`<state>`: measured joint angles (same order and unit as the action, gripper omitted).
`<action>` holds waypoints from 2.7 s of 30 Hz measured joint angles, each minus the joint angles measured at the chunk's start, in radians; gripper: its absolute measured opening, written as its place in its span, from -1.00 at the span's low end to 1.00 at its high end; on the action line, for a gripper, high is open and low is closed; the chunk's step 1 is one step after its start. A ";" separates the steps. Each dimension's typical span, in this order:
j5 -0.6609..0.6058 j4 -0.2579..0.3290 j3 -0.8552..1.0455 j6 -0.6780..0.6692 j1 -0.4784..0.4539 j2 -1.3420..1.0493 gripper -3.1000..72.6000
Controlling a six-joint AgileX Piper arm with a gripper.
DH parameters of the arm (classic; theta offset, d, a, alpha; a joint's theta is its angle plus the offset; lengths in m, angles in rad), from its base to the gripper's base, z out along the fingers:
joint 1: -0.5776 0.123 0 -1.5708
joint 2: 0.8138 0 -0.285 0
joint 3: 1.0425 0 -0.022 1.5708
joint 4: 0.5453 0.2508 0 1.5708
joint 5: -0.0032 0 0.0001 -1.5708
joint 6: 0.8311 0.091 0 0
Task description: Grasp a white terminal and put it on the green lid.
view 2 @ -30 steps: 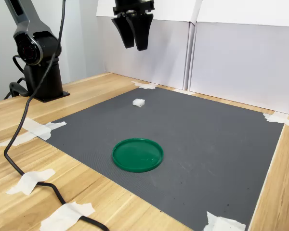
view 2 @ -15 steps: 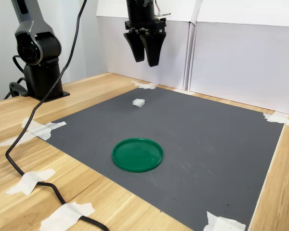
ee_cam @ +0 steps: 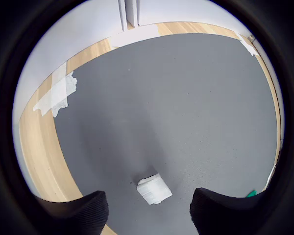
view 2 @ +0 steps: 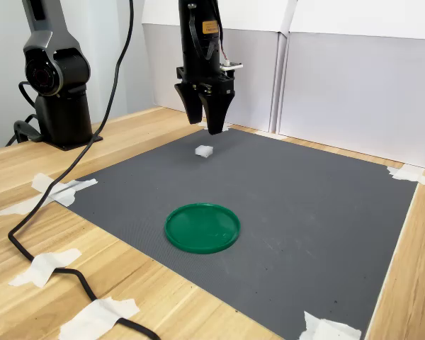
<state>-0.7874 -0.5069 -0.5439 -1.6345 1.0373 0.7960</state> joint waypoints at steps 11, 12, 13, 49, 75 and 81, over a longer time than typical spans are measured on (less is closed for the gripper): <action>0.039 -0.016 0.000 0.036 0.000 0.071 0.93; 0.043 -0.018 0.000 0.042 0.000 0.077 0.93; 0.048 -0.022 0.000 0.048 0.000 0.083 0.93; 0.104 -0.115 0.057 0.091 0.024 0.117 0.89; 0.091 -0.098 0.010 0.133 0.024 0.120 0.47; 0.030 -0.098 0.010 0.134 0.024 0.115 0.46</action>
<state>-0.7577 -0.6045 -0.5335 -1.5010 1.0609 0.9105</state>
